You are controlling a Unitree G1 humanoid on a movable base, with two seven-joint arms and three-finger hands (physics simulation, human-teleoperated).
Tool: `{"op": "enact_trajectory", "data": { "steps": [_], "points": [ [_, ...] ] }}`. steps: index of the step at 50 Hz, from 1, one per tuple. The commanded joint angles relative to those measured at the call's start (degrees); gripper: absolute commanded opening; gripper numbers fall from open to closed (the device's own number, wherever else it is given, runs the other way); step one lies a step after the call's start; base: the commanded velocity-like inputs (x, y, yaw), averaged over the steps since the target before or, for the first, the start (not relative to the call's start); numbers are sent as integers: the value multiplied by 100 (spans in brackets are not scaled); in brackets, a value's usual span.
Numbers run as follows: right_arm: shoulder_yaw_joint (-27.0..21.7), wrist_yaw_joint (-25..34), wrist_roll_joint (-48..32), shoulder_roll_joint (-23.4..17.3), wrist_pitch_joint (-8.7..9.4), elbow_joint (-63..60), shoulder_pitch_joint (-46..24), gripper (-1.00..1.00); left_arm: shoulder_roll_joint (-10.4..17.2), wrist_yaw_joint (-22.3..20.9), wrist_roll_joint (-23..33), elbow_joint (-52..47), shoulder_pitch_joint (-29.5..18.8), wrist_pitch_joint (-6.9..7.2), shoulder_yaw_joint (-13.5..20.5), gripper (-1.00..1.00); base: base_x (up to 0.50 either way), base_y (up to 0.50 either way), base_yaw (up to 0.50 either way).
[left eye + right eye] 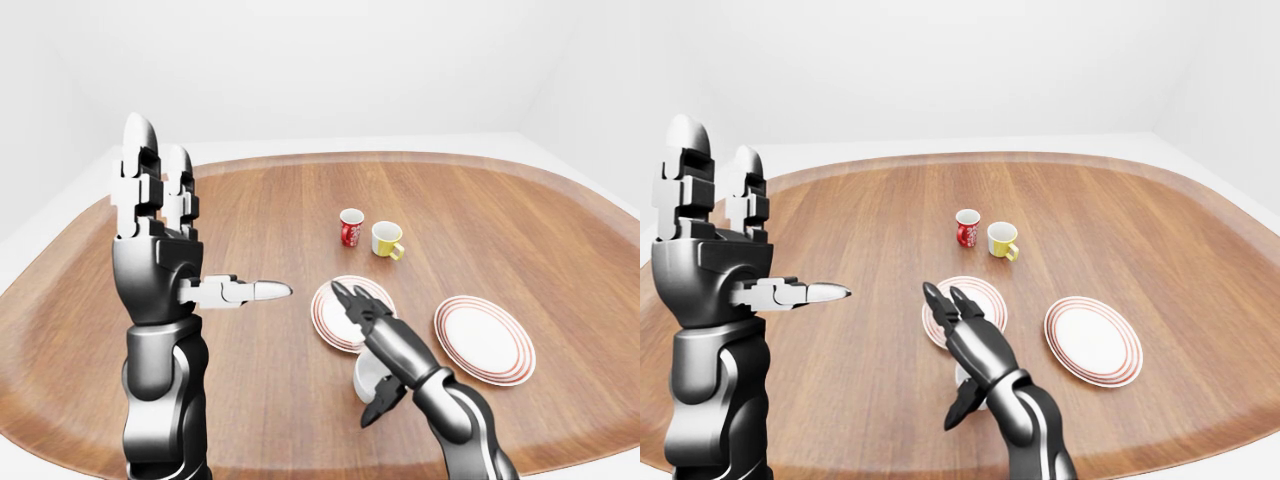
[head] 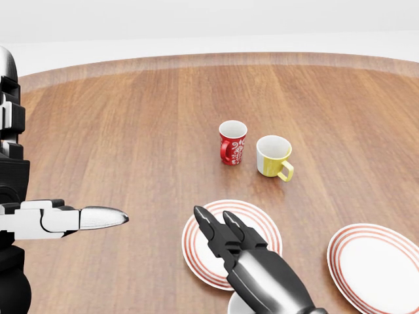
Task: Put the white mug on the left plate.
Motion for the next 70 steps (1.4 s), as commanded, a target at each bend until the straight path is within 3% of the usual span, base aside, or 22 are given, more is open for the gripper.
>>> {"op": "enact_trajectory", "data": {
  "steps": [1, 35, 47, 70],
  "points": [
    [-197, 63, -76, 22, 0, 172, -77, 100, -2, -6, 6, 2, 16, 0, -8, 100, 0, 0, 0],
    [-477, 176, -573, 69, 0, 496, -43, 100, 4, -6, -3, -7, -6, 0, 4, 100, 0, 0, 0],
    [-614, 431, -1106, 72, 0, 690, -218, 100, 14, -2, -9, 3, -33, 0, 19, 100, 0, 0, 0],
    [-660, 249, -1352, 156, 0, 1207, -420, 100, 22, -5, -26, -19, -32, 0, 35, 100, 0, 0, 0]
  ]
}}
